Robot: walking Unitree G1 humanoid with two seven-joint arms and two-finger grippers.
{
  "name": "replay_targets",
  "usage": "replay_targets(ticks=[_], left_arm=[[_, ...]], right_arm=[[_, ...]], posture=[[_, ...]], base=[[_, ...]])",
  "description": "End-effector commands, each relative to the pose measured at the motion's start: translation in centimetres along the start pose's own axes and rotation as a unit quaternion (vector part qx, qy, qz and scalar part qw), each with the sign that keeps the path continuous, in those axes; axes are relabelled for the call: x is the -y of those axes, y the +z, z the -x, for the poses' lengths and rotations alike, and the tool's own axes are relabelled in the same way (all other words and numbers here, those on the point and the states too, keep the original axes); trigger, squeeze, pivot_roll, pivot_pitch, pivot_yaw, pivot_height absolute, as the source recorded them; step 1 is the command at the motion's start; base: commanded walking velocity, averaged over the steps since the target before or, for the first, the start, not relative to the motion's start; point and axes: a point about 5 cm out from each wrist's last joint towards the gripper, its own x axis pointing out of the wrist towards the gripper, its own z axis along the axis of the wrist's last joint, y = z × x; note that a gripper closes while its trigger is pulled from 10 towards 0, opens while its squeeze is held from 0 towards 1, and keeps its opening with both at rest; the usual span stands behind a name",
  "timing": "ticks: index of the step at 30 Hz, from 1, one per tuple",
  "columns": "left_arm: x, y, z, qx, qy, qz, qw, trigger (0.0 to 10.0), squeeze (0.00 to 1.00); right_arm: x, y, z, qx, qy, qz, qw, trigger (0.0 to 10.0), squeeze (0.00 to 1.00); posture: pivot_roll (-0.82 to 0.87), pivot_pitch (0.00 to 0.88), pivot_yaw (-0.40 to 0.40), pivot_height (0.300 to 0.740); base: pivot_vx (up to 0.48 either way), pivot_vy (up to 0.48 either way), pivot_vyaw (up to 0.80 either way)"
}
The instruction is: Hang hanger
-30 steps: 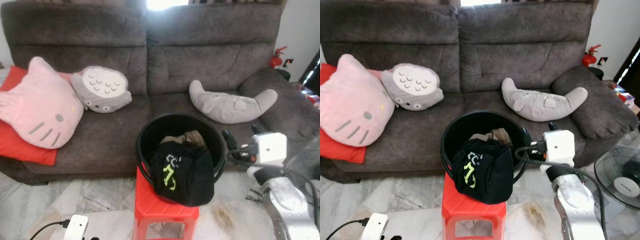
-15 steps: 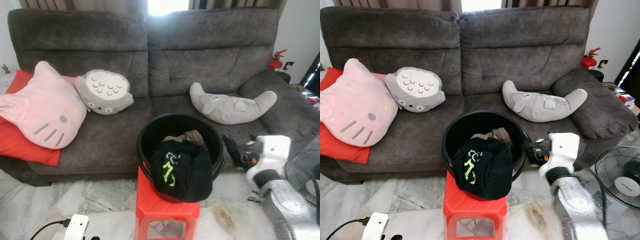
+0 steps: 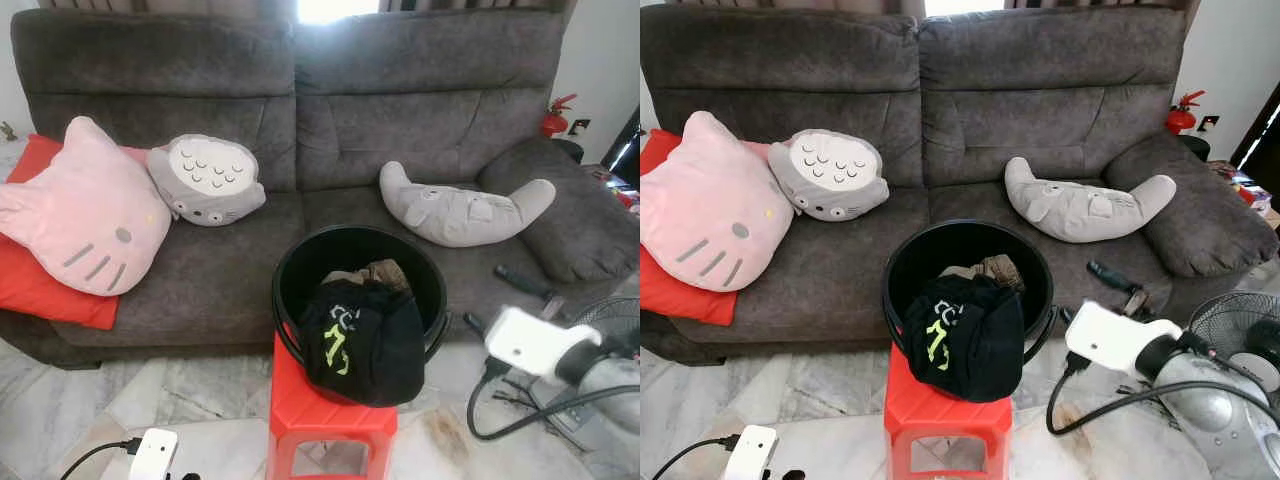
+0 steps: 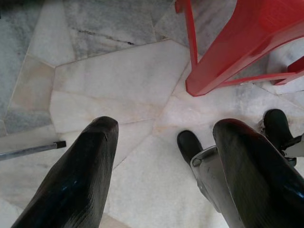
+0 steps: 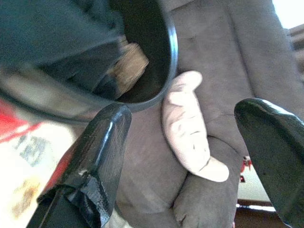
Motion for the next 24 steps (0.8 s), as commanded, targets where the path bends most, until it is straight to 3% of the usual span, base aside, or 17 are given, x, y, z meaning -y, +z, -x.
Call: replay_targets(ticks=[1, 5, 9, 24], left_arm=[[-0.1, -0.4, 0.1, -0.009, -0.001, 0.0, 1.0, 10.0, 0.0], [-0.1, -0.4, 0.1, -0.009, -0.001, -0.002, 1.0, 10.0, 0.0], [-0.1, -0.4, 0.1, -0.01, 0.0, -0.002, 1.0, 10.0, 0.0], [-0.2, -0.3, 0.1, -0.007, 0.007, 0.0, 1.0, 10.0, 0.0]], right_arm=[[-0.7, -0.7, -0.2, -0.014, 0.034, 0.057, 0.998, 10.0, 0.0], [-1.3, -1.8, -1.1, -0.034, 0.046, 0.091, 0.994, 10.0, 0.0], [-1.5, -1.9, -1.6, -0.032, 0.047, 0.093, 0.994, 10.0, 0.0], [-1.2, 0.4, -5.8, 0.053, 0.007, 0.133, 0.99, 10.0, 0.0]], posture=[[-0.28, 0.0, -0.002, 0.74], [-0.28, 0.0, 0.001, 0.74], [-0.28, 0.0, 0.003, 0.74], [-0.26, 0.0, 0.008, 0.74]], base=[[0.0, 0.0, 0.0], [0.0, 0.0, 0.0], [0.0, 0.0, 0.0], [0.0, 0.0, 0.0]])
